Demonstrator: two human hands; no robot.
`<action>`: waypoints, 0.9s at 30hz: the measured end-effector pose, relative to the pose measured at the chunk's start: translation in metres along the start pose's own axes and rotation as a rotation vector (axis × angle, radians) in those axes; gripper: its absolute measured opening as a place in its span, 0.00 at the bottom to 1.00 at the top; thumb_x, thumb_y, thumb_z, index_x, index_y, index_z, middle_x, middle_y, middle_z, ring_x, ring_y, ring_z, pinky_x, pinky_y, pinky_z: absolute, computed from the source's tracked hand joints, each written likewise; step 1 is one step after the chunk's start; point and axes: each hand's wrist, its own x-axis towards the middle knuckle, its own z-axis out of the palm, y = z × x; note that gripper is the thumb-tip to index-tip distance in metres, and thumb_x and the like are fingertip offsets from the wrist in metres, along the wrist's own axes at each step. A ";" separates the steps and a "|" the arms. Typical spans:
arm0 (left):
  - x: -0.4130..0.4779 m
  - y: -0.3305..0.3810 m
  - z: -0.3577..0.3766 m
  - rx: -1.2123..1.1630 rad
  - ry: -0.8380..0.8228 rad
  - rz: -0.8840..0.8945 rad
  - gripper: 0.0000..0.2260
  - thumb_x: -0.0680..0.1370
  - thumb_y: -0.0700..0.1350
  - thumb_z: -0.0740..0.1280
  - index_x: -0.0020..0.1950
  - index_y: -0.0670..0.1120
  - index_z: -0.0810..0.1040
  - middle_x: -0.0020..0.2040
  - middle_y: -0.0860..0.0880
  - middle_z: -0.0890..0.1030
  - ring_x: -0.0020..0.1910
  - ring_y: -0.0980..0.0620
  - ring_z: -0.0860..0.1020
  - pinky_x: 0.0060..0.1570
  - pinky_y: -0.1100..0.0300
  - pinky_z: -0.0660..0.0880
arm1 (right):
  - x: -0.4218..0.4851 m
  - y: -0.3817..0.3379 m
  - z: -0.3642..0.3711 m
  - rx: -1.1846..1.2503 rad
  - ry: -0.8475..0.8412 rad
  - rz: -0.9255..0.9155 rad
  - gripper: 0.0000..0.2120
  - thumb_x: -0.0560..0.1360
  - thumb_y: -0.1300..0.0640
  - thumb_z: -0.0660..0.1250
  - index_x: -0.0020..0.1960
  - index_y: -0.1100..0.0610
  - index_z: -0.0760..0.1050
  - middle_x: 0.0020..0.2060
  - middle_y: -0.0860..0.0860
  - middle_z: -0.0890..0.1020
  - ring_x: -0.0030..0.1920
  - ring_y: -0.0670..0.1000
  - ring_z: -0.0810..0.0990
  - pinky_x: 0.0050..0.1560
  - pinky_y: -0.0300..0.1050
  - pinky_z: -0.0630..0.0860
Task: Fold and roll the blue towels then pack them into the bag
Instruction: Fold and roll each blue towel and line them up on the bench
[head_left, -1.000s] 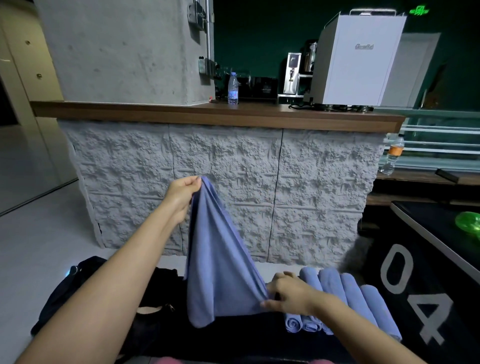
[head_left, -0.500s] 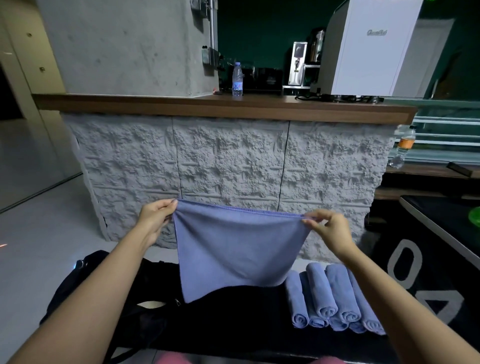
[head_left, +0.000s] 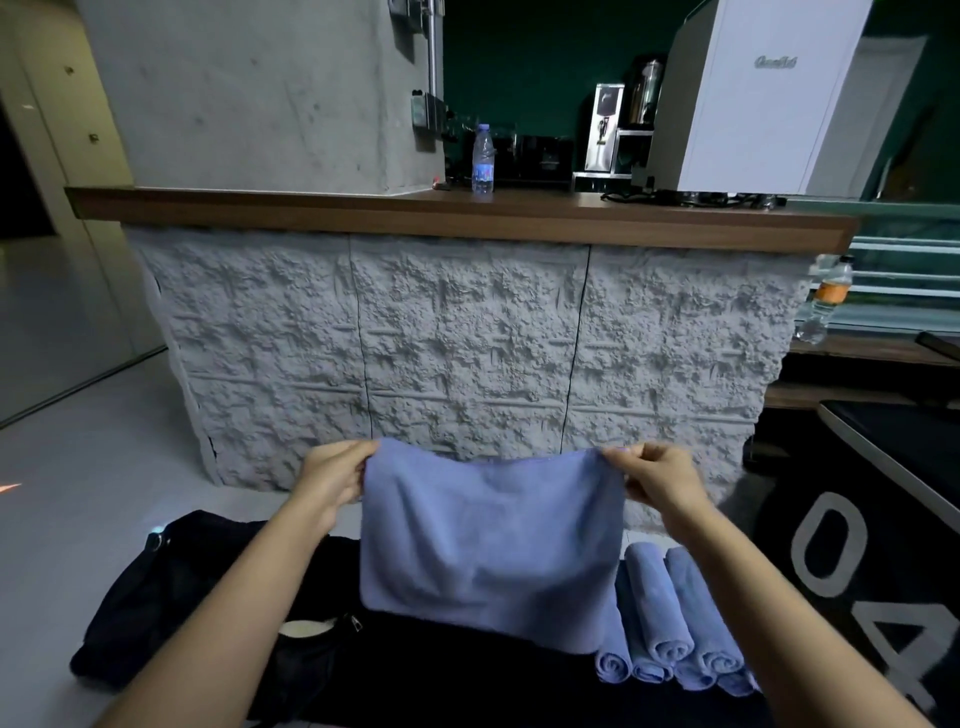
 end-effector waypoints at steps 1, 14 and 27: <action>-0.005 -0.001 0.016 0.013 -0.007 0.016 0.05 0.75 0.38 0.67 0.40 0.44 0.79 0.29 0.49 0.80 0.26 0.56 0.75 0.29 0.67 0.72 | -0.002 -0.001 0.013 0.005 0.011 -0.002 0.13 0.73 0.63 0.71 0.33 0.59 0.71 0.26 0.53 0.71 0.21 0.44 0.68 0.24 0.34 0.70; -0.051 0.004 0.099 0.207 -0.401 0.320 0.12 0.67 0.40 0.76 0.49 0.43 0.82 0.44 0.46 0.85 0.44 0.54 0.82 0.48 0.63 0.78 | -0.035 -0.020 0.085 0.217 -0.307 -0.033 0.06 0.76 0.64 0.66 0.45 0.66 0.78 0.37 0.56 0.82 0.35 0.46 0.82 0.39 0.37 0.80; -0.023 0.009 0.069 0.282 -0.534 0.235 0.03 0.77 0.41 0.66 0.48 0.47 0.80 0.43 0.52 0.82 0.44 0.54 0.75 0.45 0.64 0.70 | 0.013 0.012 0.023 -0.623 -0.692 -0.284 0.16 0.67 0.52 0.77 0.45 0.64 0.78 0.36 0.49 0.76 0.38 0.46 0.73 0.42 0.44 0.70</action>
